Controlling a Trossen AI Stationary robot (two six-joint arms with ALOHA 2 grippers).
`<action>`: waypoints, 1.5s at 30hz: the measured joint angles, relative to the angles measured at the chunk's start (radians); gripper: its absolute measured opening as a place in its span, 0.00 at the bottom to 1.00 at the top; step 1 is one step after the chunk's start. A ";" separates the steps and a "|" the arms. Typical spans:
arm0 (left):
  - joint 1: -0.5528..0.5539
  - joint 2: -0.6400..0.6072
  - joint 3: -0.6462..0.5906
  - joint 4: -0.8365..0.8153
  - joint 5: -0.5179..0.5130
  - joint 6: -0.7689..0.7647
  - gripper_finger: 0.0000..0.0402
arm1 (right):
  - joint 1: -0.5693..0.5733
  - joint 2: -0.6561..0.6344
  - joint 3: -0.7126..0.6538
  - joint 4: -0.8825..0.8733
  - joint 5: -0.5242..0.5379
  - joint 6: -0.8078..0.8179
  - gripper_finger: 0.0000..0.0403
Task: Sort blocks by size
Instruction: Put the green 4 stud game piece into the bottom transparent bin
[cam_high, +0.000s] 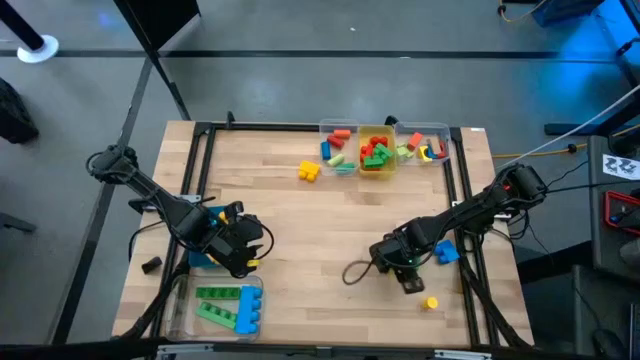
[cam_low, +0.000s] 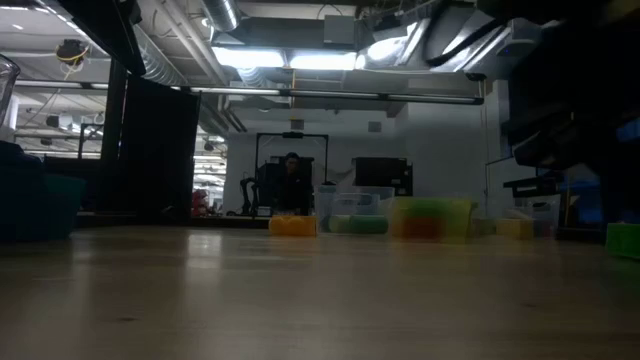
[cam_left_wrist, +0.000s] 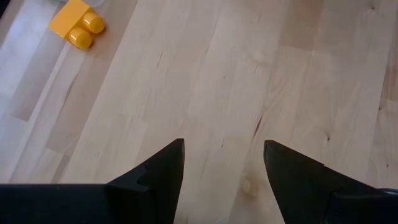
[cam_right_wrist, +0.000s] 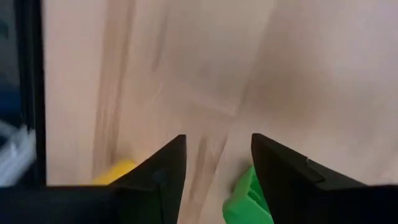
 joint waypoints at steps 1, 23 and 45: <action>0.000 0.000 0.000 0.000 0.000 0.000 0.51 | 0.000 0.000 0.000 -0.009 -0.010 -0.053 0.45; 0.000 0.000 0.000 0.000 0.000 0.000 0.51 | -0.002 0.108 0.001 -0.201 0.034 -0.121 0.43; 0.000 0.000 0.000 0.000 0.000 0.000 0.51 | -0.001 0.153 0.038 -0.402 -0.036 0.088 0.31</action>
